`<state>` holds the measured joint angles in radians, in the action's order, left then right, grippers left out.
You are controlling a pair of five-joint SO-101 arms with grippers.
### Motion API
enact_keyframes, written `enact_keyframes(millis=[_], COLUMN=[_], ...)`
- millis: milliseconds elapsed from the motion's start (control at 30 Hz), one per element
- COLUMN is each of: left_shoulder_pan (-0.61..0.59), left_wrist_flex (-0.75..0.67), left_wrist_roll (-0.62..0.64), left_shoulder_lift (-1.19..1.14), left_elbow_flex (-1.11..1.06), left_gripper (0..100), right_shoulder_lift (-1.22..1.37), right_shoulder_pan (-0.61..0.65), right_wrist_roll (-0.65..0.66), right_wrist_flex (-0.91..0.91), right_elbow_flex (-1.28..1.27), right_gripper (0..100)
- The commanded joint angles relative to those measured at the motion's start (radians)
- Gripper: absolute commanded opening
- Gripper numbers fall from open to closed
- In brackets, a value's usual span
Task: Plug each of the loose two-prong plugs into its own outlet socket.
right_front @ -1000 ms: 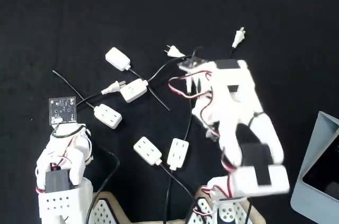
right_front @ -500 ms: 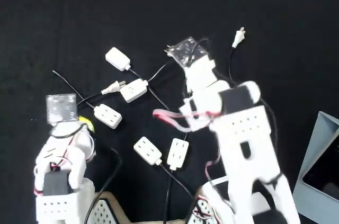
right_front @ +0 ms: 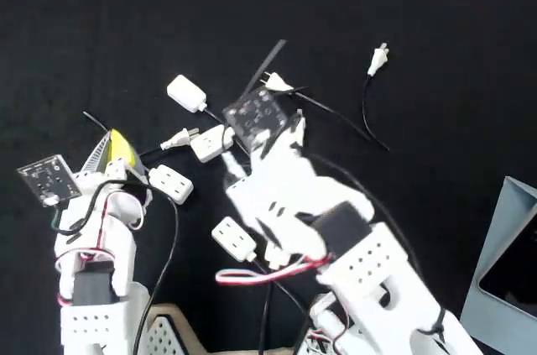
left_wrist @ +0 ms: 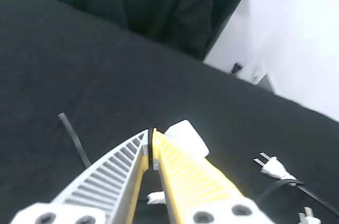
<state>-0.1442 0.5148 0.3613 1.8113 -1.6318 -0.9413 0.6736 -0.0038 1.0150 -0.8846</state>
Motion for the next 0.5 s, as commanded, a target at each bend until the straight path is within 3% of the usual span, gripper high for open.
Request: enact_keyframes(millis=[0, 267, 467], left_shoulder_pan=[0.087, 0.228, 0.341], left_wrist_flex=[-0.153, -0.144, 0.089], left_wrist_roll=[0.009, 0.008, 0.008], left_shoulder_lift=[0.008, 0.002, 0.002], left_elbow_flex=[-0.054, -0.041, 0.108], left_gripper=[3, 3, 3], right_shoulder_lift=[-0.05, -0.053, -0.053], right_shoulder_pan=[0.077, 0.146, 0.149], right_wrist_roll=[-0.008, -0.006, -0.006], right_wrist_flex=[-0.092, -0.135, -0.133], right_elbow_flex=[-0.03, -0.085, -0.102], right_gripper=[1.1, 1.1, 1.1])
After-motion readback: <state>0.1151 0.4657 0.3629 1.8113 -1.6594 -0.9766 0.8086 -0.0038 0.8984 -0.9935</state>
